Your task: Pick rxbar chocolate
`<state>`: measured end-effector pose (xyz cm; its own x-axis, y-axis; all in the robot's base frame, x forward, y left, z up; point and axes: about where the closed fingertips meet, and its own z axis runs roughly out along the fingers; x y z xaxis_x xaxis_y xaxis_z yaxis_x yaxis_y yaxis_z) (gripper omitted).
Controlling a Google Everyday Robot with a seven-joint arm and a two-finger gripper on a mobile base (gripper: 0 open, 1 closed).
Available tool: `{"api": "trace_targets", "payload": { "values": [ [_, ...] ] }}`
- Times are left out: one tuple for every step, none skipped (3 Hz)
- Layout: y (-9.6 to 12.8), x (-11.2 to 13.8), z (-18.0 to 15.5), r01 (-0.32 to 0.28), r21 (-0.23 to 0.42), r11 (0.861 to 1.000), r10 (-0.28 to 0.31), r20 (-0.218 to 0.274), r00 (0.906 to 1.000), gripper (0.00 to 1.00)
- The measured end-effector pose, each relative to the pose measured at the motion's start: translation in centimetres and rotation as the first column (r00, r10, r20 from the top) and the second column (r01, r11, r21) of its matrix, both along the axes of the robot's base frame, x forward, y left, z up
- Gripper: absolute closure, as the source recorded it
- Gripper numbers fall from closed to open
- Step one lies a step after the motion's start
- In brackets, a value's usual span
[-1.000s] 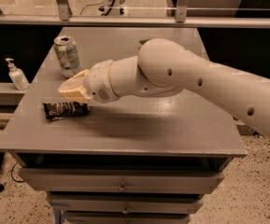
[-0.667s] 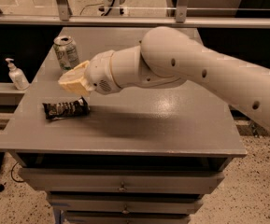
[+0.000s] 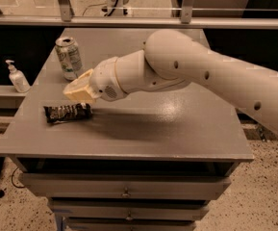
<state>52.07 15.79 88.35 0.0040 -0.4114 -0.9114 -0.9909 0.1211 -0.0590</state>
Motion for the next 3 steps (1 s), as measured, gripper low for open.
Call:
{"api": "trace_targets", "payload": {
  "values": [
    [-0.3, -0.3, -1.4, -0.010, -0.014, 1.000, 0.010, -0.026, 0.9996, 0.36],
    [-0.3, -0.4, -2.3, -0.017, -0.019, 1.000, 0.016, -0.039, 0.9991, 0.13],
    [-0.3, -0.5, -2.9, -0.023, -0.022, 1.000, 0.022, -0.047, 0.9986, 0.00]
  ]
}}
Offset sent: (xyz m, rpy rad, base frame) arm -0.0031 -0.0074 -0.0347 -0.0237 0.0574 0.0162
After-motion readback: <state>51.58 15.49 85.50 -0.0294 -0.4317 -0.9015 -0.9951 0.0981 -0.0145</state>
